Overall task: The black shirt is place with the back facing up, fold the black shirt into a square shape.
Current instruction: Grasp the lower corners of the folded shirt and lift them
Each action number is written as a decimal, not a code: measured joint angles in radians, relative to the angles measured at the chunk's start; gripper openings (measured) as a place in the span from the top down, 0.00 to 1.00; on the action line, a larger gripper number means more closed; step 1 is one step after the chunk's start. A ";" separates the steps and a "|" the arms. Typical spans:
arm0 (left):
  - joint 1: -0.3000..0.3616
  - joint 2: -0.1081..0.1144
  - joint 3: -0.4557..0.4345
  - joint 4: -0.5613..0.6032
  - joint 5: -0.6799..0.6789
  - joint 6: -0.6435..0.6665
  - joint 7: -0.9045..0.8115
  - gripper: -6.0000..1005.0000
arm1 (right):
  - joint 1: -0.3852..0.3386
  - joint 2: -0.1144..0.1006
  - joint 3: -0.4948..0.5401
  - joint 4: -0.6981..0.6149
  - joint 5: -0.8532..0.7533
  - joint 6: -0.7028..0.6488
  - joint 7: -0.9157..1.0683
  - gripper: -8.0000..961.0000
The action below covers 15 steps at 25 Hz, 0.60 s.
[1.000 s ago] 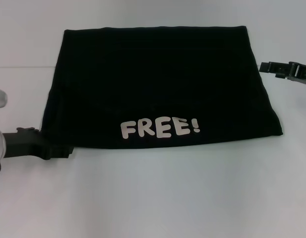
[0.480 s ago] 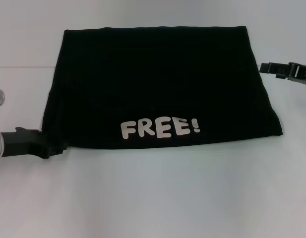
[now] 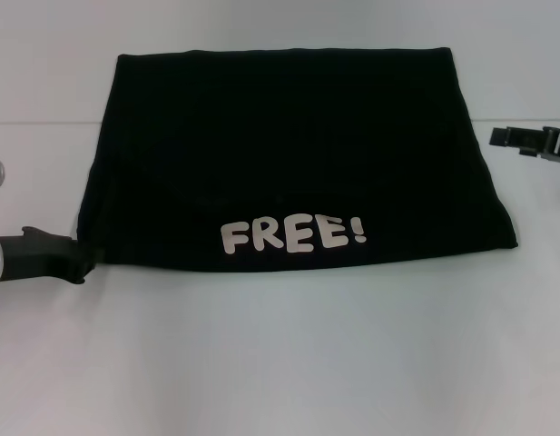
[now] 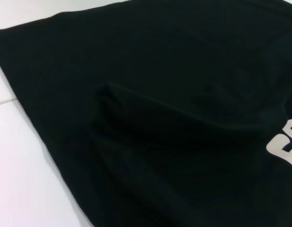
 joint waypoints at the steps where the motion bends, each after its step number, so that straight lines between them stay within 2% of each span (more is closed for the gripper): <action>1: 0.000 0.000 0.000 0.000 0.000 -0.001 0.000 0.72 | -0.004 -0.004 -0.001 0.000 -0.007 -0.005 0.001 0.25; 6: 0.000 0.001 0.000 0.003 0.000 0.005 0.000 0.88 | -0.016 -0.029 -0.003 0.000 -0.097 -0.053 0.036 0.25; 9: 0.000 0.003 0.000 0.004 0.003 0.011 0.000 0.96 | -0.011 -0.034 -0.003 0.000 -0.188 -0.066 0.079 0.25; 12: -0.001 0.004 0.000 0.001 0.006 0.012 0.000 0.99 | -0.004 -0.022 -0.003 0.001 -0.232 -0.052 0.091 0.25; 15: -0.005 0.005 0.000 -0.001 0.007 0.009 0.000 0.99 | 0.006 0.003 -0.033 0.004 -0.239 -0.014 0.090 0.25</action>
